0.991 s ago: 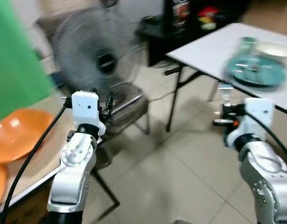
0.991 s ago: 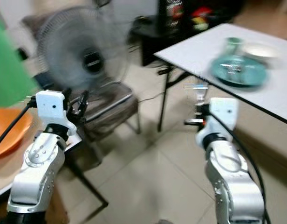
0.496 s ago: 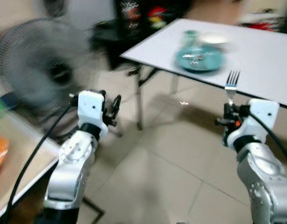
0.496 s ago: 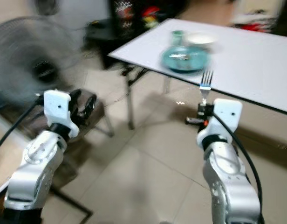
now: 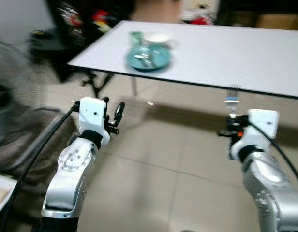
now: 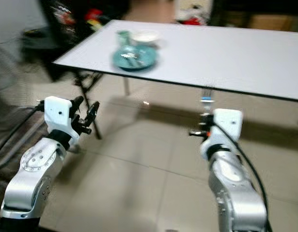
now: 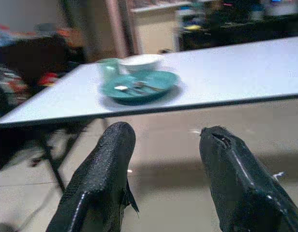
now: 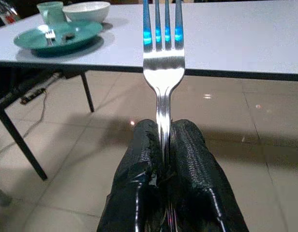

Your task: Setting the table

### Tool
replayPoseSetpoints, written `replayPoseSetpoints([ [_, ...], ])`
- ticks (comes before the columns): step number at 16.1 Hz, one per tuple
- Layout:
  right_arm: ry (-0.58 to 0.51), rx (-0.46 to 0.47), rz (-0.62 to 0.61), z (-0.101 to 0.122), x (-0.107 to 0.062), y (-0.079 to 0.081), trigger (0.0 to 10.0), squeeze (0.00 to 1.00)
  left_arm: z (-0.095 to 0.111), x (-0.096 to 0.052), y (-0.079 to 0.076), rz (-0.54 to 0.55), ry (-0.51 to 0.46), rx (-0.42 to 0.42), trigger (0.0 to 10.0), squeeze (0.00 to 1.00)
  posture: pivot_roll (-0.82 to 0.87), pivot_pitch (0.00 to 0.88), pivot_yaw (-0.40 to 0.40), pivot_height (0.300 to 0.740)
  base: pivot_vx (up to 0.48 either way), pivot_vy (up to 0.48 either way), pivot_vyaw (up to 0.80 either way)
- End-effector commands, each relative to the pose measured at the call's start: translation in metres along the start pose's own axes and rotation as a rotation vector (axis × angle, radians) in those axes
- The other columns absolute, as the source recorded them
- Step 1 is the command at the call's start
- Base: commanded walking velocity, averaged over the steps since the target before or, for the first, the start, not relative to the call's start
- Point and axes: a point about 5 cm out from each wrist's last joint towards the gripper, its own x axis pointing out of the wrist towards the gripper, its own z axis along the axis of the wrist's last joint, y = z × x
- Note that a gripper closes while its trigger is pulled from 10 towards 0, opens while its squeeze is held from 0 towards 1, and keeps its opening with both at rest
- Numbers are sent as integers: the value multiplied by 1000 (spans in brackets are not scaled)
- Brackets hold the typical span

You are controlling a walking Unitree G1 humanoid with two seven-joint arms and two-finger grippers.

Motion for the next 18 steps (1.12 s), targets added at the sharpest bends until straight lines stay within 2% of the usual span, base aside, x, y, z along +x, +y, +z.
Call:
replayPoseSetpoints([
  [1, -36, -21, -2, 7, 0, 2, 10000, 0, 1, -3, 3, -6, 5, 5, 10000, 0, -2, 0, 71, 740, 326, 0, 0],
  [3, -24, -61, 10, 3, 0, 2, 10000, 0, -2, -3, 1, -16, 18, -4, 10000, 0, -5, 0, 76, 740, 347, 0, 0],
  [5, -19, -18, 10, 4, -1, 2, 10000, 0, 0, -3, 0, -45, 13, -4, 10000, 0, -11, 0, 72, 740, 356, 0, 0],
  [11, -21, -12, 14, 3, 0, 2, 10000, 0, -3, -1, -4, -60, 25, 2, 10000, 0, -12, 0, 80, 740, 359, 0, -726],
  [15, -16, -11, 44, 3, 0, 3, 10000, 0, -7, -1, -7, -79, 37, -6, 10000, 0, -23, 0, 90, 740, 359, 0, 0],
  [18, -20, 12, 22, 7, 0, 1, 10000, 0, -6, 0, -7, -76, 36, -13, 10000, 0, -28, 0, 90, 740, 358, 0, 0],
])
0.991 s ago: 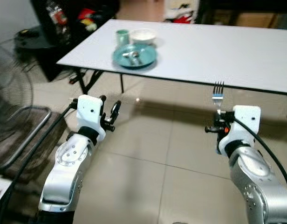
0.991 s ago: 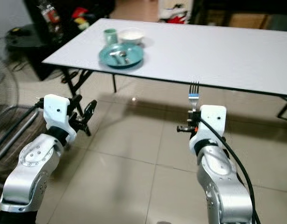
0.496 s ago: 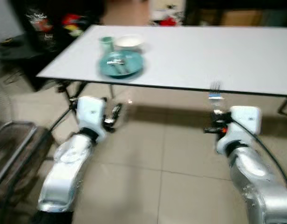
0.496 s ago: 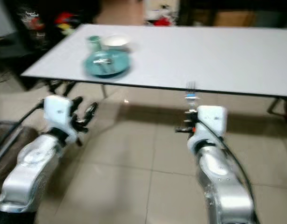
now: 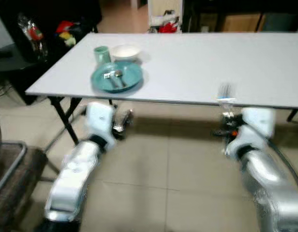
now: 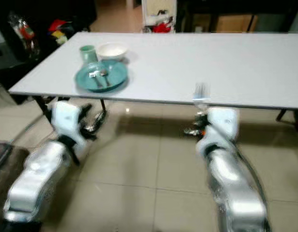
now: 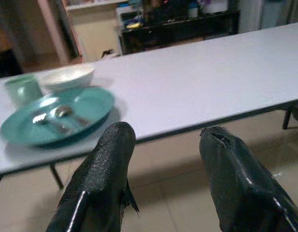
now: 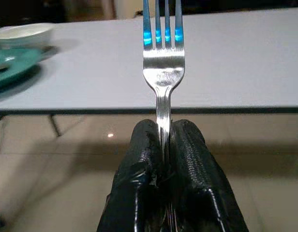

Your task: Setting the table

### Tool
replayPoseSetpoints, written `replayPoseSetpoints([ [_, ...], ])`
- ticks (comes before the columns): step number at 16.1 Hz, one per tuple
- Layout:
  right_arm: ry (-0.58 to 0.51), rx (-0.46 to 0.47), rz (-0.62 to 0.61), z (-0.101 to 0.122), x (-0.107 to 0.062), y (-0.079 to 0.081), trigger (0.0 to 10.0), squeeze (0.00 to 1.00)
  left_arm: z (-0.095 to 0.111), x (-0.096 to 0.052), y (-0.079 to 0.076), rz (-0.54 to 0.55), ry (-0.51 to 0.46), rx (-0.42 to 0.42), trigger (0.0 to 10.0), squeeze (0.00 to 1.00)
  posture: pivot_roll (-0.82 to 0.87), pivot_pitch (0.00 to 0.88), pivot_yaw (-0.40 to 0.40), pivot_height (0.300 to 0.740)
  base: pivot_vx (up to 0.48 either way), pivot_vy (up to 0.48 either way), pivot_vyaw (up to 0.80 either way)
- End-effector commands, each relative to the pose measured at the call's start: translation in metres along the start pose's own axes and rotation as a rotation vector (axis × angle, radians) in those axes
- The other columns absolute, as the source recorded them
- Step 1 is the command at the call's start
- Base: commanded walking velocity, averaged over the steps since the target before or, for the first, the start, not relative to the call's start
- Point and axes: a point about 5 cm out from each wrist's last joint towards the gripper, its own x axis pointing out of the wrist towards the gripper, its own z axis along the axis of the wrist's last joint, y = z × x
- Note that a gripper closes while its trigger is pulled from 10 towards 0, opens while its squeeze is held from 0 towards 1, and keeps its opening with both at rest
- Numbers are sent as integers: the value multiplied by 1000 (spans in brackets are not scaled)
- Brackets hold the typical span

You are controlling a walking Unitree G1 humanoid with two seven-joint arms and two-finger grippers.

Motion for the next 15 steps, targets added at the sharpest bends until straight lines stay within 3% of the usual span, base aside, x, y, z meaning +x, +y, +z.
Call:
replayPoseSetpoints([
  [1, -7, 10, 43, 2, 0, 8, 10000, 0, 0, -3, 10, 35, 8, 18, 10000, 0, -26, 0, 85, 740, 360, 0, 0],
  [8, 17, 30, 21, 3, 4, 2, 10000, 0, -1, -2, 1, 4, 8, 17, 10000, 0, -22, 0, 80, 740, 358, 0, 0],
  [13, 31, 12, 33, 0, 3, 1, 10000, 0, -3, -1, -1, -6, 14, 18, 10000, 0, -28, 0, 77, 740, 355, 0, -800],
  [15, 39, 26, 44, 1, 5, 2, 10000, 0, 0, 1, 1, 4, 5, 20, 10000, 0, -23, 0, 71, 740, 349, 0, 0],
])
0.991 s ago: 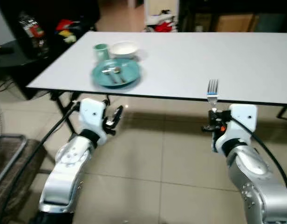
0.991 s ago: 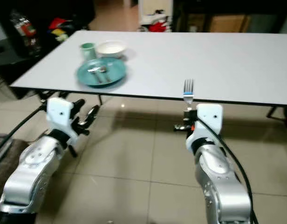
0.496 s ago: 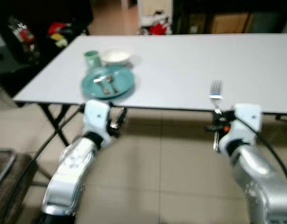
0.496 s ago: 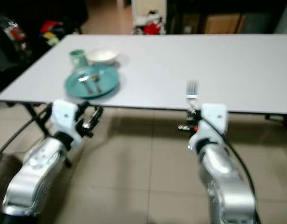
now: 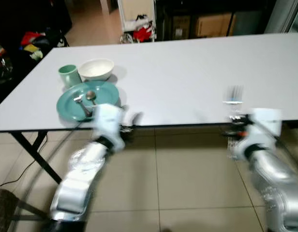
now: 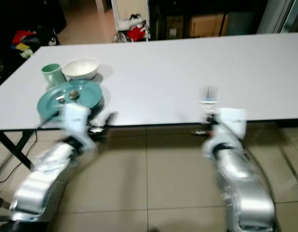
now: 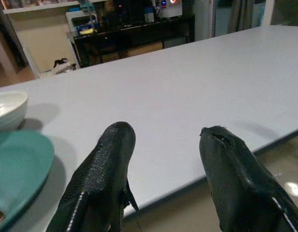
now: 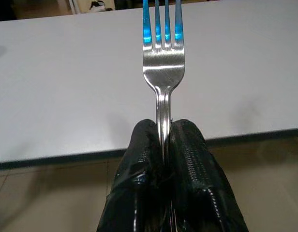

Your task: Setting the table

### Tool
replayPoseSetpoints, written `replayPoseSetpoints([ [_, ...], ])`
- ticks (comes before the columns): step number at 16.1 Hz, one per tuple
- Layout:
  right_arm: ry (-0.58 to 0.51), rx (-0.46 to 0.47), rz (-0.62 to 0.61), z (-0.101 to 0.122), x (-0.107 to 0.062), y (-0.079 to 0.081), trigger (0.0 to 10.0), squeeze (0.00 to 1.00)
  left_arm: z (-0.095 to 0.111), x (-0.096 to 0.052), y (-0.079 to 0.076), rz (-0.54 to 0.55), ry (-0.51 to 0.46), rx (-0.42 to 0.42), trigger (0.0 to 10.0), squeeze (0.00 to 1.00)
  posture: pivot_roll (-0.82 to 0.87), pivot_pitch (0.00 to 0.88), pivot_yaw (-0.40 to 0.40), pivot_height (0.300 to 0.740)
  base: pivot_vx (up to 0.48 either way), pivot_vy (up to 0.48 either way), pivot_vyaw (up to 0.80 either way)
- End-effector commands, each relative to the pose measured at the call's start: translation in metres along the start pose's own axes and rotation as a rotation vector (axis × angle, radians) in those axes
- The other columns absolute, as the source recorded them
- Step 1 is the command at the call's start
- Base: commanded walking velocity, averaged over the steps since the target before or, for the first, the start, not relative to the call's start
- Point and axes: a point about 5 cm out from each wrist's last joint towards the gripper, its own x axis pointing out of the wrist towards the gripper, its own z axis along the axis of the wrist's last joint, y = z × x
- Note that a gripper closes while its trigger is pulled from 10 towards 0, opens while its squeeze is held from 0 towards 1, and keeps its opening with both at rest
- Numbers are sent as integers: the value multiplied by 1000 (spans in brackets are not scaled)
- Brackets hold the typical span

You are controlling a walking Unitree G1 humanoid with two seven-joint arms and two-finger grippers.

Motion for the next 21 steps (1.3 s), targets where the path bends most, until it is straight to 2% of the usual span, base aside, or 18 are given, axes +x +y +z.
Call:
replayPoseSetpoints([
  [1, -4, -15, 77, 2, 1, 15, 10000, 0, -2, -5, 15, 61, 16, 27, 10000, 0, -23, 0, 70, 740, 345, 0, 0],
  [4, 7, -11, 75, 2, 1, 14, 10000, 0, -2, -8, 15, 57, 20, 31, 10000, 0, -16, 0, 66, 740, 345, 0, 0],
  [10, 36, -13, 139, -3, 4, 21, 10000, 0, -1, -10, 17, 69, 23, 41, 10000, 0, 2, 0, 70, 740, 347, 0, 0],
  [15, 41, 3, 124, -4, 8, 20, 10000, 0, 0, -9, 17, 49, 23, 57, 10000, 0, 2, 0, 85, 740, 334, 0, 0],
  [19, 64, 17, 155, -4, 17, 26, 10000, 0, -4, -6, 14, -8, 73, 84, 10000, 0, -1, 0, 94, 740, 0, 0, 0],
  [21, 129, 39, 145, -9, 29, 30, 10000, 0, -4, -5, 15, -38, 80, 84, 10000, 0, -9, 0, 108, 740, 0, 0, 0],
])
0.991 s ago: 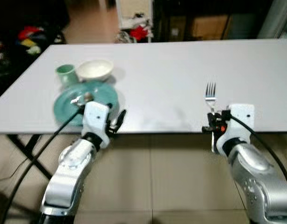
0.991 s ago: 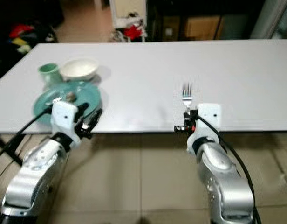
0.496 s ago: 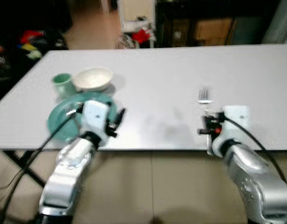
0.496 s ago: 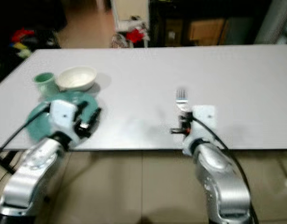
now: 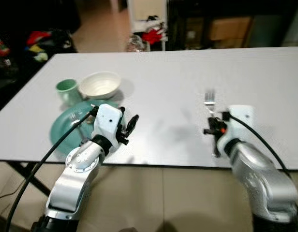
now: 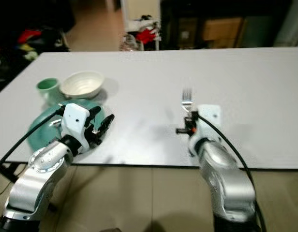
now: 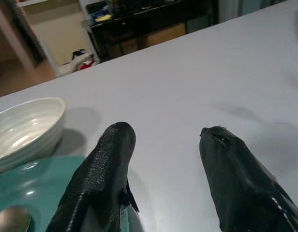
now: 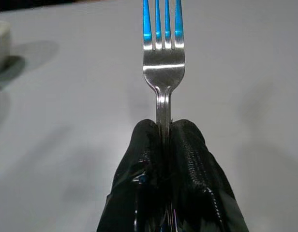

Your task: Setting the table

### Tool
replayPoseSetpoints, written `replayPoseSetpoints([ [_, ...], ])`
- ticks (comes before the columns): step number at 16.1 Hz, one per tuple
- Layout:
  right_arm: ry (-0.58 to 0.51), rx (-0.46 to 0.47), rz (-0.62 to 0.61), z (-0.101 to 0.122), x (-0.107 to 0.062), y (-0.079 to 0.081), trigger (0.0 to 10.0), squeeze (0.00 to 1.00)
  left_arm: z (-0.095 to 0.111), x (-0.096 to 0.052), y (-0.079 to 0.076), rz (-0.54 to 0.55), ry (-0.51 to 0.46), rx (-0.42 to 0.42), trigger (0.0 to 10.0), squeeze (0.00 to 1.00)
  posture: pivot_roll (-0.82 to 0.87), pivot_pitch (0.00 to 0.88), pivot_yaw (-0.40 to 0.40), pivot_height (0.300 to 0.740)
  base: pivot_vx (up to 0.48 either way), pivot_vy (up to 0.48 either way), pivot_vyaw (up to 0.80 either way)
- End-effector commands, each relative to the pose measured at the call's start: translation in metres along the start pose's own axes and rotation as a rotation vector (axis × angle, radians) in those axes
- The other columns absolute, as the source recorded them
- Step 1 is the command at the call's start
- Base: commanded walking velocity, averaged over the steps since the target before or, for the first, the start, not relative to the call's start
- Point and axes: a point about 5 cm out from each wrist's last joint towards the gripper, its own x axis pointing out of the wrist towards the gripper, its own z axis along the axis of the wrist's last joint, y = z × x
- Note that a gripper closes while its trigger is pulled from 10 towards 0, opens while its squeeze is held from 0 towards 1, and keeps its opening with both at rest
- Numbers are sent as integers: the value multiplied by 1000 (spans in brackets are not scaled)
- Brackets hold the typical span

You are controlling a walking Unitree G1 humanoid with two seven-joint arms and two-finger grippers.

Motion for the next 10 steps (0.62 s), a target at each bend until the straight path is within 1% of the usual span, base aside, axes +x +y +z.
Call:
replayPoseSetpoints([
  [1, 47, 32, -21, -5, 7, -3, 10000, 0, 0, 1, 0, -41, 14, 4, 10000, 0, -11, 0, 113, 740, 0, 0, 0],
  [2, 83, 52, -36, -8, 16, -4, 10000, 0, 1, 2, -2, -73, 16, 14, 10000, 0, -12, 0, 115, 740, 0, 0, 0],
  [3, 98, 61, -37, -9, 20, -4, 10000, 0, 1, 2, -3, -84, 19, 17, 10000, 0, -13, 0, 118, 740, 0, 0, 0],
  [4, 136, 79, -18, -10, 36, 0, 10000, 0, 1, 3, -5, -128, 29, 26, 10000, 0, -14, 0, 124, 740, 0, 0, 0],
  [6, 182, 71, -13, -13, 55, 3, 10000, 0, 1, -1, -10, -202, 47, 29, 10000, 0, -4, 0, 120, 740, 0, 0, 0],
  [8, 213, 58, -30, -13, 67, 0, 10000, 0, 0, -9, -15, -274, 72, 30, 10000, 0, 11, 0, 104, 740, 0, 0, 0],
  [10, 230, 53, -37, -14, 72, -2, 10000, 0, -1, -13, -16, -299, 85, 24, 10000, 0, 15, 0, 100, 740, 0, 0, 0],
])
